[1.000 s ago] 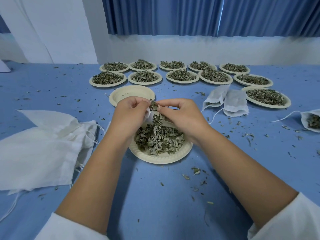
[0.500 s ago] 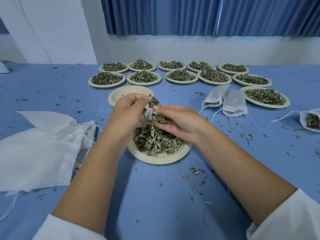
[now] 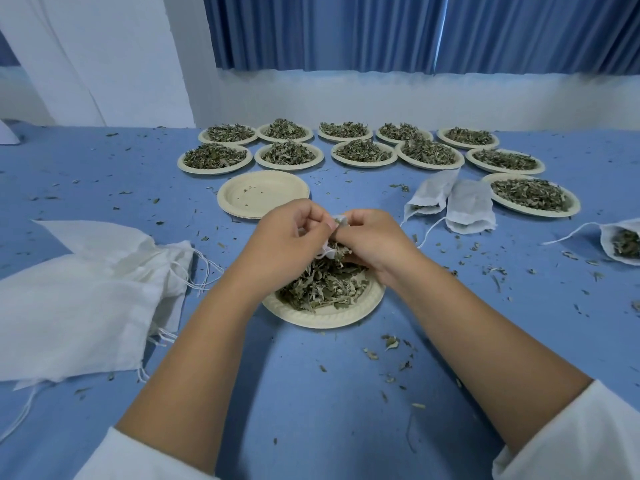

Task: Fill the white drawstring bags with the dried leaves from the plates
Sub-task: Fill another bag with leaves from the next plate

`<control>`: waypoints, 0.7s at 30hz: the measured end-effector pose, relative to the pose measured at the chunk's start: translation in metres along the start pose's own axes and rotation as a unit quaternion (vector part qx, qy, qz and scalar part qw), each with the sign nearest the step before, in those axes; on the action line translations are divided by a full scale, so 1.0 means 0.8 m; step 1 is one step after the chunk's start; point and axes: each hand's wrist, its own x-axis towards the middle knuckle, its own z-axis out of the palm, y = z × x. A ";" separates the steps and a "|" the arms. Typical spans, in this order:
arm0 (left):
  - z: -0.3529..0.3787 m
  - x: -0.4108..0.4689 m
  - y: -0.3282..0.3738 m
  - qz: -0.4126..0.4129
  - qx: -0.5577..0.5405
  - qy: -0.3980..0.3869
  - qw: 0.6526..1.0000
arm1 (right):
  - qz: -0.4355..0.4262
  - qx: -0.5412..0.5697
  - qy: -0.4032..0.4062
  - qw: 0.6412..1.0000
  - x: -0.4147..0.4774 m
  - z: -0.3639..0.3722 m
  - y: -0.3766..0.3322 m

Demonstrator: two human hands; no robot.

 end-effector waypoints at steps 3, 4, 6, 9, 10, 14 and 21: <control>-0.001 0.004 -0.005 0.005 0.036 0.051 0.998 | 0.013 0.007 -0.032 0.999 -0.002 0.001 -0.004; -0.004 0.006 -0.007 0.001 0.045 0.072 0.996 | 0.026 0.022 -0.053 0.998 -0.003 0.001 -0.006; -0.009 0.009 -0.011 -0.007 0.049 0.103 0.993 | 0.051 0.063 -0.089 0.993 -0.005 0.000 -0.013; -0.013 0.012 -0.015 -0.021 0.042 0.129 0.991 | 0.067 0.116 -0.102 0.986 -0.009 -0.005 -0.023; -0.014 0.013 -0.016 -0.024 0.040 0.137 0.989 | 0.073 0.122 -0.111 0.984 -0.010 -0.007 -0.027; -0.015 0.014 -0.015 -0.028 0.037 0.158 0.986 | 0.090 0.076 -0.144 0.982 -0.013 -0.016 -0.033; -0.014 0.011 -0.012 -0.025 0.037 0.140 0.989 | 0.040 0.087 -0.135 0.986 -0.016 -0.020 -0.034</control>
